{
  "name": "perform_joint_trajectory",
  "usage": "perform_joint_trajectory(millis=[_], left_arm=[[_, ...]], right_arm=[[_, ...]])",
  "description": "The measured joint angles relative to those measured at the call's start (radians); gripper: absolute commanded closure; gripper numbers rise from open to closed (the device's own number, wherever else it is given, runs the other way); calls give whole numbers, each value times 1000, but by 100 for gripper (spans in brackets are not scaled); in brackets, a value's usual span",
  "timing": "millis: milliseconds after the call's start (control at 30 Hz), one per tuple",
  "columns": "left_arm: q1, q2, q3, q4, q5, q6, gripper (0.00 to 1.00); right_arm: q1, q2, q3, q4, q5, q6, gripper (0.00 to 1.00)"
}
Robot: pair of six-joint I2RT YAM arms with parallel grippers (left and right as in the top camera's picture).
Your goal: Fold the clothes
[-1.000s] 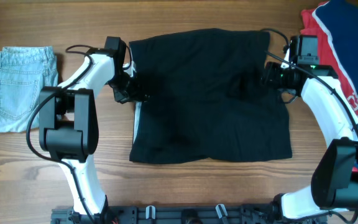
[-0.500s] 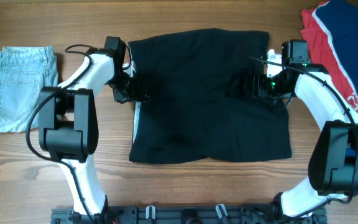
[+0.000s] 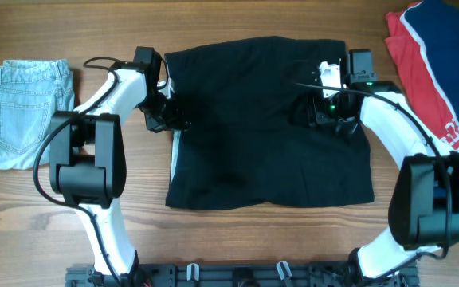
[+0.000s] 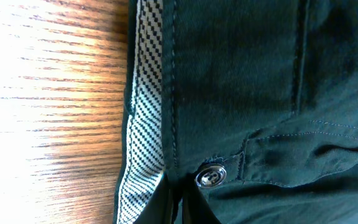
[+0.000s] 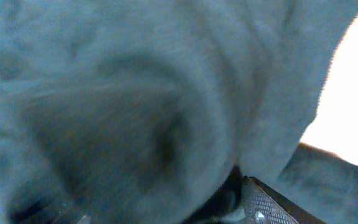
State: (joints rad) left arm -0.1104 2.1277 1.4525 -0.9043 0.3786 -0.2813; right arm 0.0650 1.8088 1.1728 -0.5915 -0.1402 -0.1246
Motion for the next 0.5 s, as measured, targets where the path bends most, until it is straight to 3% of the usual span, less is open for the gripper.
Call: perform_joint_trajectory(millis=[33, 67, 133, 167, 300, 400, 500], left_arm=[[0, 0, 0, 0, 0, 0, 96], [0, 0, 0, 0, 0, 0, 96], [0, 0, 0, 1, 0, 0, 96], [0, 0, 0, 1, 0, 0, 96], [0, 0, 0, 1, 0, 0, 96], [-2, 0, 0, 9, 7, 0, 96], [-2, 0, 0, 9, 8, 0, 96]], right_arm=[[0, 13, 0, 9, 26, 11, 35], [0, 31, 0, 16, 60, 26, 48], [0, 62, 0, 36, 133, 50, 83], [0, 74, 0, 44, 175, 74, 96], [-11, 84, 0, 13, 478, 256, 96], [-18, 42, 3, 21, 595, 332, 77], [-56, -29, 24, 84, 673, 363, 70]])
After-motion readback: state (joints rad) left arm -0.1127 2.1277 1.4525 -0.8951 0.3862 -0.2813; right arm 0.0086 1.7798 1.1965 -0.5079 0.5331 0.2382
